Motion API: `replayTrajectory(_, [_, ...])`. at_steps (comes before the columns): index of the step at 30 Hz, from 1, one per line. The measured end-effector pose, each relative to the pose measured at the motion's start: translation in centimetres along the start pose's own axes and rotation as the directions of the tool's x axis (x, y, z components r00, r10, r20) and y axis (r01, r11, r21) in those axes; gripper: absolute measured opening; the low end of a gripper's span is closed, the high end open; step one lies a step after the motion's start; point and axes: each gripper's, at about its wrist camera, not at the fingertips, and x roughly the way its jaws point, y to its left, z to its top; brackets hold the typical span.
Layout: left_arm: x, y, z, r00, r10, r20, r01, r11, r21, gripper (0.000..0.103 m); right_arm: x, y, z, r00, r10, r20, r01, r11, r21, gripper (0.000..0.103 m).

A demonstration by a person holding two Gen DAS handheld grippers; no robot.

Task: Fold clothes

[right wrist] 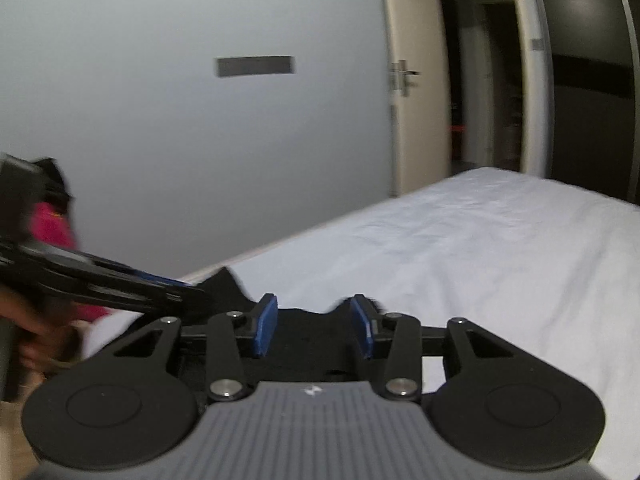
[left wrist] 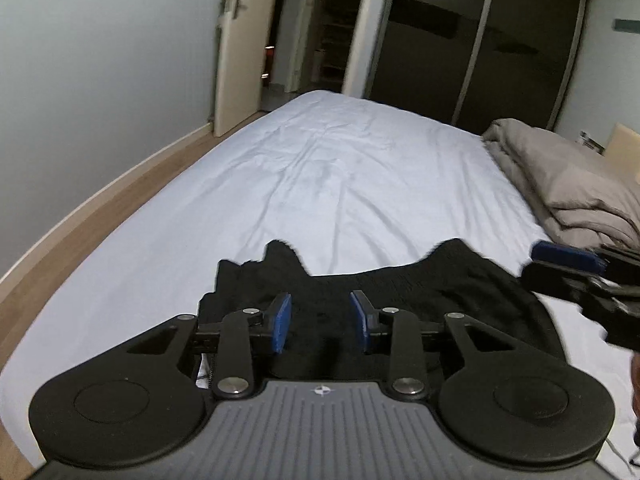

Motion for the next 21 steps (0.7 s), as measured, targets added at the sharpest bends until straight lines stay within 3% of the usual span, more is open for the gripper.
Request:
replayTrajectory(5, [1.5,1.6,-0.5,0.999,0.034,-0.028,-0.036,0.996,-0.083,0.028,3.4,-0.6,-2.2,0.996,-0.029,-0.081,0.028,1.0,-0.013,0.041])
replayTrajectory(14, [3.7,1.5,-1.5,0.994,0.071,-0.088,-0.077,0.995,-0.068,0.027,7.8,-3.1,-5.2,0.983,-0.022,-0.182,0.041,0.994,0.103,0.04])
replayTrajectory(21, [2.7,0.3,-1.6,0.99,0.111,-0.084,-0.112,0.994,-0.001,0.027,8.1,-3.0,-4.5,0.983,-0.006,-0.181,0.03,0.991,0.13,0.045])
